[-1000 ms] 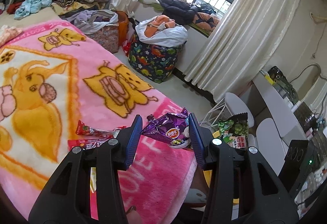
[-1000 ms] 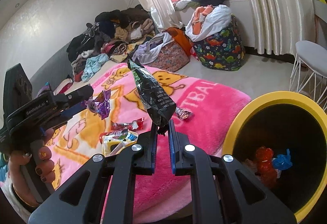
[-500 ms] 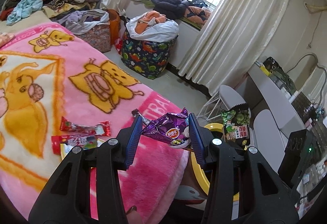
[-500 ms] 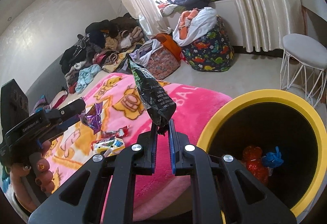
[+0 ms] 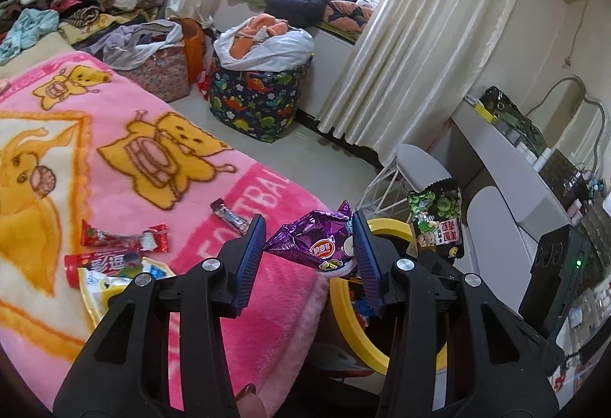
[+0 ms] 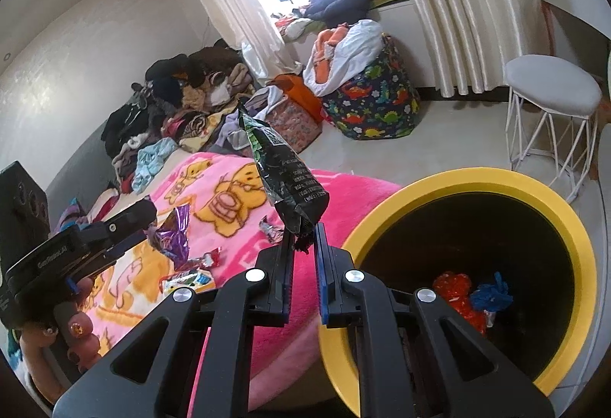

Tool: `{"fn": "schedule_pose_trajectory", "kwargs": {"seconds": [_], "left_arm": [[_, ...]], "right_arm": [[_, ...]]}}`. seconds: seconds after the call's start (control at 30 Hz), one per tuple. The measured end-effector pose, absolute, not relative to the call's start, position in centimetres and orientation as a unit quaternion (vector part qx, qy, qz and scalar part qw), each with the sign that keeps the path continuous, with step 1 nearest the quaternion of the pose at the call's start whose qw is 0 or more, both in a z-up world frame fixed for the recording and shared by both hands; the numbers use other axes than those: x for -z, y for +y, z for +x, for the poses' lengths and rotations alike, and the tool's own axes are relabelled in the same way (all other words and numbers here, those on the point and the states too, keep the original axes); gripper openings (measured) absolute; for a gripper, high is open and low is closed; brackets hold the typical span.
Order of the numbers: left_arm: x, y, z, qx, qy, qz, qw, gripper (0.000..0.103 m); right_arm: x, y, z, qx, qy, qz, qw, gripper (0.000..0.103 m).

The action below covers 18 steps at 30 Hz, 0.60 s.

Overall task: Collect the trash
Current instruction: 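Carry the black snack bag and purple chip bag over the yellow bin with both tools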

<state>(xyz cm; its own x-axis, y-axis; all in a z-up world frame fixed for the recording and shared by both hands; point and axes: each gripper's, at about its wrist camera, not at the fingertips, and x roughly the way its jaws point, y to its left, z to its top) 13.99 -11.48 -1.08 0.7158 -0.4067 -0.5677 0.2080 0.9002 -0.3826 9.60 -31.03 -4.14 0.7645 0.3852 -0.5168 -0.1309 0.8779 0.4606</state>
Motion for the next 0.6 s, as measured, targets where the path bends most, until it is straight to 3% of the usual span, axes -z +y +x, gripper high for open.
{"fn": "schedule_pose_trajectory", "kwargs": {"seconds": [0.6], "left_arm": [[2.5,-17.5,13.8,0.209,0.35,-0.102,0.908,0.038]], "right_arm": [[6.5,-36.8,9.0,-0.062,0.321,0.23,0.917,0.01]]}}
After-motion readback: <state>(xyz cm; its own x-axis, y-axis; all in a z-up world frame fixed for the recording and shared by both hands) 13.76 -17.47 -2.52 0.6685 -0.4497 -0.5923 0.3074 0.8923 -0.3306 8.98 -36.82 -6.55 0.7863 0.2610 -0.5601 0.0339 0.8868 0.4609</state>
